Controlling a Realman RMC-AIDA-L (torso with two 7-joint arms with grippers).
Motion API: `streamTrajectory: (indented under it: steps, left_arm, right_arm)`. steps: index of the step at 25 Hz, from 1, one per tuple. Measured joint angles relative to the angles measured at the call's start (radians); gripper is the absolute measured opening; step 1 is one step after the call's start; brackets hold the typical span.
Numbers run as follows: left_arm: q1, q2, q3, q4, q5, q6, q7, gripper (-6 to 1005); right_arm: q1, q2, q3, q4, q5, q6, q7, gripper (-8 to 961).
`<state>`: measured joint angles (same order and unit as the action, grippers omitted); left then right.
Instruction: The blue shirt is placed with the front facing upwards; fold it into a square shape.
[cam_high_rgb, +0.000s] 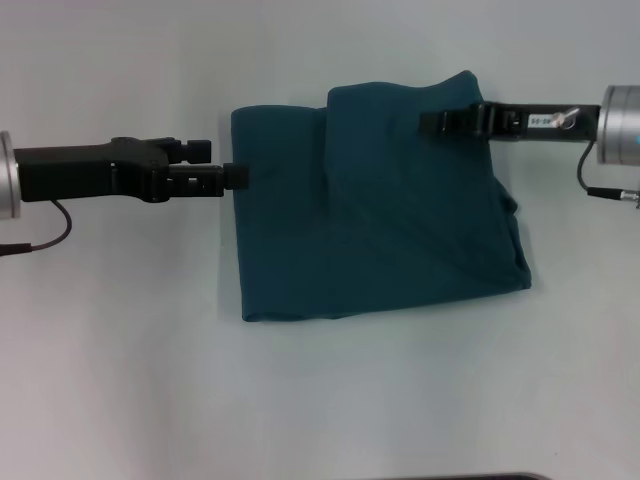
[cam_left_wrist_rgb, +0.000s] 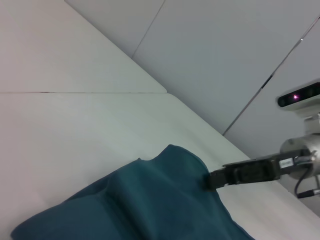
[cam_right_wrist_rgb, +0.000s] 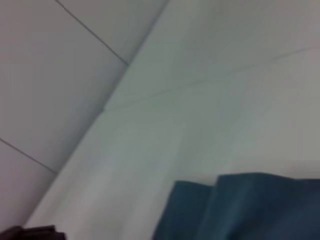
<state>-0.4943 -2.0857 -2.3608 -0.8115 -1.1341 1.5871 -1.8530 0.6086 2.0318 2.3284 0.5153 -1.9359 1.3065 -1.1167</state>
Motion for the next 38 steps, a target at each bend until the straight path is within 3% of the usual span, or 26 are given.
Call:
streamTrajectory:
  steps: [7,19,25,32,38]
  left_arm:
    - [0.001,-0.001,0.000,0.000,0.005,-0.004,0.000,932]
    - [0.004,-0.004,0.000,0.003,0.008,-0.012,-0.002,932]
    - [0.005,-0.003,0.000,0.009,0.009,-0.012,-0.001,933]
    - [0.002,0.000,0.000,0.018,0.010,-0.012,0.001,934]
    - [0.001,-0.003,0.000,0.018,0.010,-0.012,0.001,934]
  right_arm:
    - [0.008,0.001,-0.094,-0.028,0.000,-0.137,0.019,17]
    - [-0.028,-0.008,-0.110,-0.011,-0.071,-0.174,0.103,20]
    - [-0.070,0.000,-0.060,0.069,-0.064,-0.094,0.081,21]
    - [-0.084,-0.005,0.018,0.092,-0.025,0.144,-0.010,21]
    - [-0.077,0.006,0.006,0.072,-0.080,0.136,-0.027,22]
